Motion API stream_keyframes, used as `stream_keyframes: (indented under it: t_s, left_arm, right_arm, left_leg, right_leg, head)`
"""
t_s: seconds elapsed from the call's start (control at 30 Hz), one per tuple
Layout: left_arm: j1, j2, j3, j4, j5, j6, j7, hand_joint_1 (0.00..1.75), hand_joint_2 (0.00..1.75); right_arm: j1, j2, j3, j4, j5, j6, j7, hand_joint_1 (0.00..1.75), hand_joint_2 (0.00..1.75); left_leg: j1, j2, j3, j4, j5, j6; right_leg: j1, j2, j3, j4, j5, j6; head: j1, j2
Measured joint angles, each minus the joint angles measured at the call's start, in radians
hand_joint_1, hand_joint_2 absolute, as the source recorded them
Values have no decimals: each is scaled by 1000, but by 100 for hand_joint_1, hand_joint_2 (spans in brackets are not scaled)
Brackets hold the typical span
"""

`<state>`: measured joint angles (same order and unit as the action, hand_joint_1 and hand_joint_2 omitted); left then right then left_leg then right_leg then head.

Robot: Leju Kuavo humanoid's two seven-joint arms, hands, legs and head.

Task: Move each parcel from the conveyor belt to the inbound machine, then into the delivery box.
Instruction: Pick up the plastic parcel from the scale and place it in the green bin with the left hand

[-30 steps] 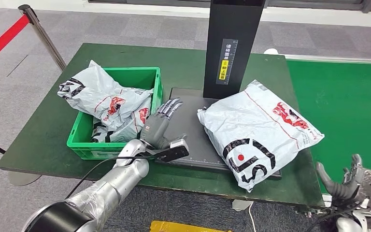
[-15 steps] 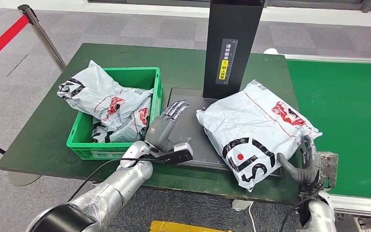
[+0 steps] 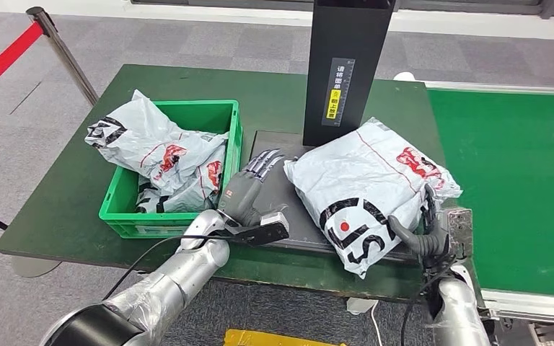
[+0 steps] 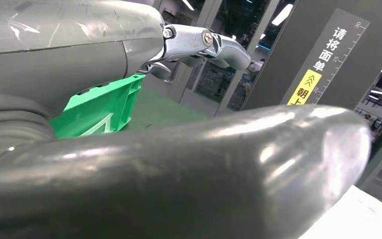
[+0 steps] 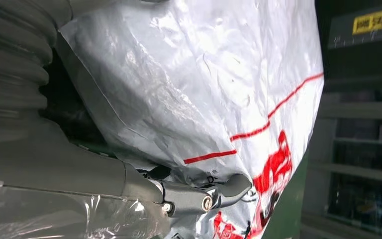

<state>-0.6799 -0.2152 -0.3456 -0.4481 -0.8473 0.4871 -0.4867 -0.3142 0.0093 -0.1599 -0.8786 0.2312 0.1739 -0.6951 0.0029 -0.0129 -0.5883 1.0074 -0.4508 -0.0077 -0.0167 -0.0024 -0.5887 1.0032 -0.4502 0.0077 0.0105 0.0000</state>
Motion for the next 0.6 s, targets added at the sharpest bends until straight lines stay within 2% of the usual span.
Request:
stream_keyframes:
  t_s: [0.27, 0.6]
  left_arm:
    - [0, -8, 0, 0, 0, 9, -8, 0, 0]
    - [-11, -19, 0, 0, -1, 8, -8, 0, 0]
  right_arm:
    - [-4, 8, 114, 9, -1, 54, -2, 0, 175]
    - [-7, 21, 198, -5, 10, 62, 11, 0, 175]
  left_leg:
    - [0, 8, 1, 0, 0, 0]
    - [0, 8, 1, 0, 1, -2]
  right_leg:
    - [0, 6, -2, 0, 2, -1]
    - [1, 7, -3, 0, 4, -2]
  head:
    - [0, 0]
    - [0, 0]
